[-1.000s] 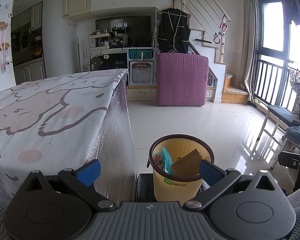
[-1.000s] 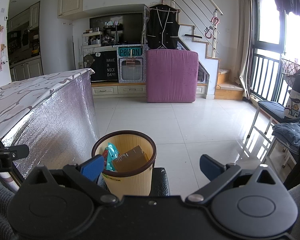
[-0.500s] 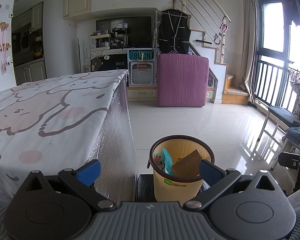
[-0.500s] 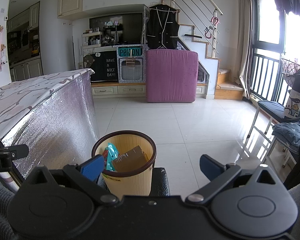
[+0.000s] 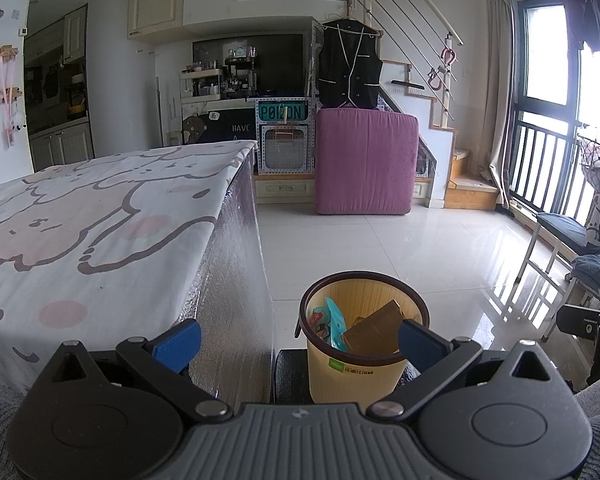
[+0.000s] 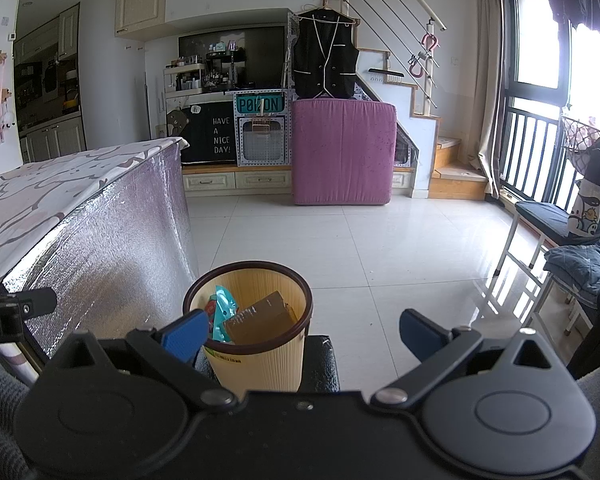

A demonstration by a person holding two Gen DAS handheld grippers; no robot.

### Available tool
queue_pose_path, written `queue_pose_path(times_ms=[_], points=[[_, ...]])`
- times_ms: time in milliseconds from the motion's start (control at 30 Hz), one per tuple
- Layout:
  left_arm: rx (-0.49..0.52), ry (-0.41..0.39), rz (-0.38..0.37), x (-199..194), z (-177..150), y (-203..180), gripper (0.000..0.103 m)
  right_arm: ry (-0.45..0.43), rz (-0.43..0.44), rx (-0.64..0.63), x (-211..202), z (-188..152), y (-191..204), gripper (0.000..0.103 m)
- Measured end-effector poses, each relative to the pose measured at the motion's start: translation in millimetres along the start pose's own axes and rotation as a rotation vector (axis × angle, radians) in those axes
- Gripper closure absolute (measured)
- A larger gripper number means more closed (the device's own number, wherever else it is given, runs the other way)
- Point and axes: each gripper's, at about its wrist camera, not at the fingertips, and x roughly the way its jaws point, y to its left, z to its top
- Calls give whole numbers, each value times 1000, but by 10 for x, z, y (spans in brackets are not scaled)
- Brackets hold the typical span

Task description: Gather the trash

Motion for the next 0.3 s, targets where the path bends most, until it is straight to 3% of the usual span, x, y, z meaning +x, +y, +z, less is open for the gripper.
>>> queue_pose_path(times_ms=[300], points=[[1,-1,1,2,-1,-4,0,0,0,0,-3,1,-1,0]])
